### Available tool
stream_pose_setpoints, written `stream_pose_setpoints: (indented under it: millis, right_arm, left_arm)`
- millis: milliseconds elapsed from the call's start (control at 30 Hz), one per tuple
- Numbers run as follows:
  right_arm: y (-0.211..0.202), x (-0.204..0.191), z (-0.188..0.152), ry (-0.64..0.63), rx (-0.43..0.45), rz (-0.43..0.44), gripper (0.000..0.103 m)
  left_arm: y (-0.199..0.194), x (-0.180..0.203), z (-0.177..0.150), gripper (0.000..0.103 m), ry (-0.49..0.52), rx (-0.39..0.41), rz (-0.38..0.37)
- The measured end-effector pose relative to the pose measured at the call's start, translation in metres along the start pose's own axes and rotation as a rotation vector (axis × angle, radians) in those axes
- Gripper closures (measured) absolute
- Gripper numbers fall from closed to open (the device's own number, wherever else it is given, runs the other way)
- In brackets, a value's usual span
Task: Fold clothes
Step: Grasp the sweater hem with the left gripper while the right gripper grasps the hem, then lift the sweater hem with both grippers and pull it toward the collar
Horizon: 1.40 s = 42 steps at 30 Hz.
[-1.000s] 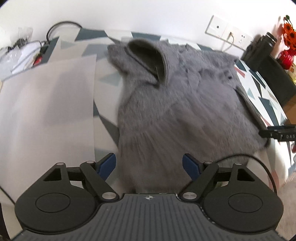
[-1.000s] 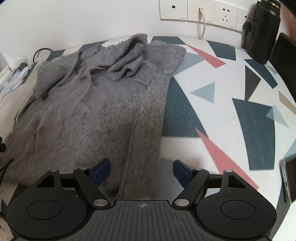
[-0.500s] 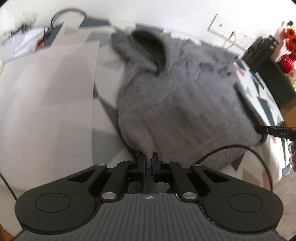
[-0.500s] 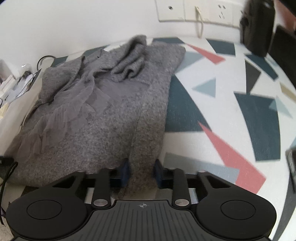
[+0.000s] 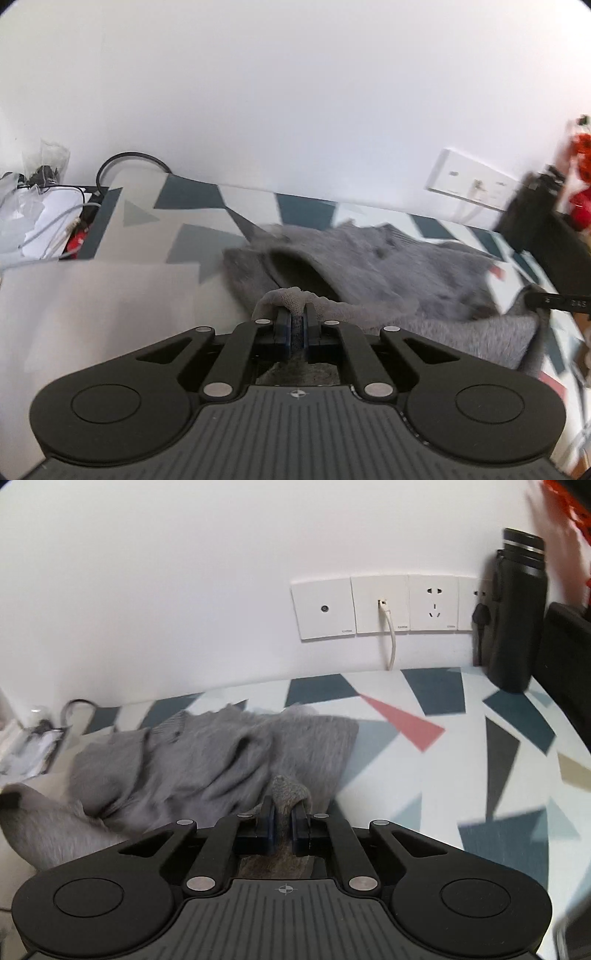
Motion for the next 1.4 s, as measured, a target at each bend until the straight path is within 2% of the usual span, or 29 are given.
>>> stream_pose_setpoints:
  millis: [133,267,300,333,367,400,433,600,767,833,867,900,967,1000,1033,1100,1267,1400]
  right_arm:
    - [0.049,0.012,0.004,0.032,-0.06,-0.058,0.096]
    - [0.045,0.013,-0.003,0.04,-0.067,-0.056,0.092]
    - [0.041,0.013,-0.005,0.041,-0.066,-0.053,0.088]
    - [0.038,0.012,-0.007,0.043,-0.066,-0.05,0.077]
    - [0.035,0.012,-0.009,0.044,-0.065,-0.047,0.071]
    - [0.032,0.012,-0.011,0.046,-0.065,-0.044,0.057]
    - [0.029,0.012,-0.013,0.047,-0.064,-0.041,0.048]
    - [0.014,0.01,-0.023,0.055,-0.061,-0.026,0.047]
    - [-0.007,0.003,-0.047,0.039,-0.077,-0.007,0.047]
    - [-0.009,-0.001,-0.06,0.03,-0.11,0.007,0.047]
    - [-0.008,-0.004,-0.066,0.026,-0.128,0.01,0.047]
    - [-0.006,-0.006,-0.071,0.021,-0.143,0.007,0.048]
    - [-0.001,-0.01,-0.077,0.011,-0.161,0.002,0.053]
    - [0.0,-0.012,-0.078,0.01,-0.161,-0.001,0.062]
    - [-0.003,-0.011,-0.077,0.012,-0.156,-0.006,0.076]
    - [-0.007,-0.011,-0.075,0.015,-0.146,-0.015,0.093]
    - [-0.023,-0.01,-0.069,0.026,-0.122,-0.025,0.095]
    - [-0.05,-0.006,-0.068,0.063,-0.134,-0.009,0.095]
  left_arm:
    - [0.044,-0.007,-0.006,0.097,-0.003,-0.077,0.026]
    - [0.061,-0.014,-0.014,0.091,-0.035,-0.139,0.003]
    - [0.06,-0.017,-0.013,0.084,-0.057,-0.146,-0.013]
    - [0.058,-0.02,-0.013,0.078,-0.078,-0.153,-0.03]
    - [0.056,-0.024,-0.012,0.06,-0.094,-0.158,-0.048]
    - [0.052,-0.027,-0.011,0.048,-0.103,-0.157,-0.063]
    - [0.046,-0.03,-0.011,0.047,-0.103,-0.151,-0.079]
    - [0.016,-0.038,-0.023,0.048,-0.058,-0.161,-0.182]
    - [0.004,-0.031,-0.046,0.048,0.051,-0.173,-0.225]
    - [0.006,-0.028,-0.052,0.048,0.068,-0.172,-0.225]
    - [0.008,-0.026,-0.054,0.049,0.073,-0.167,-0.224]
    - [0.009,-0.025,-0.054,0.061,0.078,-0.157,-0.226]
    - [0.01,-0.022,-0.054,0.085,0.095,-0.142,-0.205]
    - [0.009,-0.021,-0.054,0.091,0.094,-0.148,-0.202]
    - [0.008,-0.02,-0.054,0.091,0.091,-0.155,-0.203]
    - [-0.001,-0.017,-0.054,0.094,0.107,-0.152,-0.201]
    - [-0.03,-0.014,-0.057,0.095,0.114,-0.152,-0.221]
    - [-0.059,-0.009,-0.073,0.095,0.132,-0.177,-0.25]
Point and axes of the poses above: each gripper's, at about its wrist camera, not at the fingertips, and y roughly the way its jaws point, x to its right, z to its top, the point moved 5 cm from there along y, roughly the way its jaws point, and after that the axes turned 6 degrees about z, right-handed, at the moved point
